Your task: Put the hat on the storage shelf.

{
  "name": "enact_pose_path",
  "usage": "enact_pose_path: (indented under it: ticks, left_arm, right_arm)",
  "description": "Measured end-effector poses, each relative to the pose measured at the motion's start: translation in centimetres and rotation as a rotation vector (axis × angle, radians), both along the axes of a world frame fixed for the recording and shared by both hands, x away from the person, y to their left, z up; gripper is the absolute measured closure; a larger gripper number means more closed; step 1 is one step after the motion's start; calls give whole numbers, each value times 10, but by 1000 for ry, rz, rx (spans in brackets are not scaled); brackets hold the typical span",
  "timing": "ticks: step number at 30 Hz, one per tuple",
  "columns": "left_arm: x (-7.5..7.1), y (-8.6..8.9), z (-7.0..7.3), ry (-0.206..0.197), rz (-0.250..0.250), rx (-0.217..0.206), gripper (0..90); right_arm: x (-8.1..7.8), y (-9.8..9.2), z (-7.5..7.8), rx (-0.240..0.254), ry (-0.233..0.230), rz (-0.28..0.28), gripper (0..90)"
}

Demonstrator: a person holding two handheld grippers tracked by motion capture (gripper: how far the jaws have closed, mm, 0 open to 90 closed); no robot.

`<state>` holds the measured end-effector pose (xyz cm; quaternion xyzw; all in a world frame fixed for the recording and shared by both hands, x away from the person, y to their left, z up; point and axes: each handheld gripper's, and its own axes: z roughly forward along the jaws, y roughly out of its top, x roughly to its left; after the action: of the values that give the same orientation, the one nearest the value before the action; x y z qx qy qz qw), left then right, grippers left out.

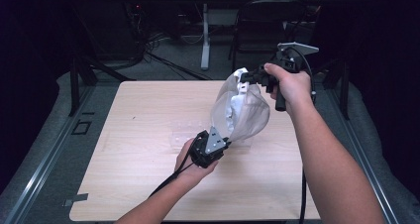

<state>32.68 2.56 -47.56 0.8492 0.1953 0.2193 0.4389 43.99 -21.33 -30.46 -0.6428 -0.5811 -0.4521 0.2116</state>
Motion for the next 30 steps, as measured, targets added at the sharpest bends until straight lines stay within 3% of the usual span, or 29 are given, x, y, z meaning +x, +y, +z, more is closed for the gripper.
enact_pose_path:
  ticks: [4, 7, 14, 20, 30]
  left_arm:
    - [7, 11, 4, -13, -28, -7, 856]
    - [19, 24, 6, 13, -40, -53, 856]
    - [35, 42, 1, 36, -71, -78, 857]
    - [40, 48, -7, 42, -94, -108, 857]
    - [47, 53, -10, 69, -125, -157, 856]
  right_arm:
    - [0, 6, 1, -7, -7, 15, 832]
    - [2, 9, 1, 0, -15, 13, 833]
    - [6, 15, -4, 1, -11, 15, 833]
    - [8, 20, -8, -15, -8, 23, 833]
    - [7, 18, -7, -14, -10, 15, 833]
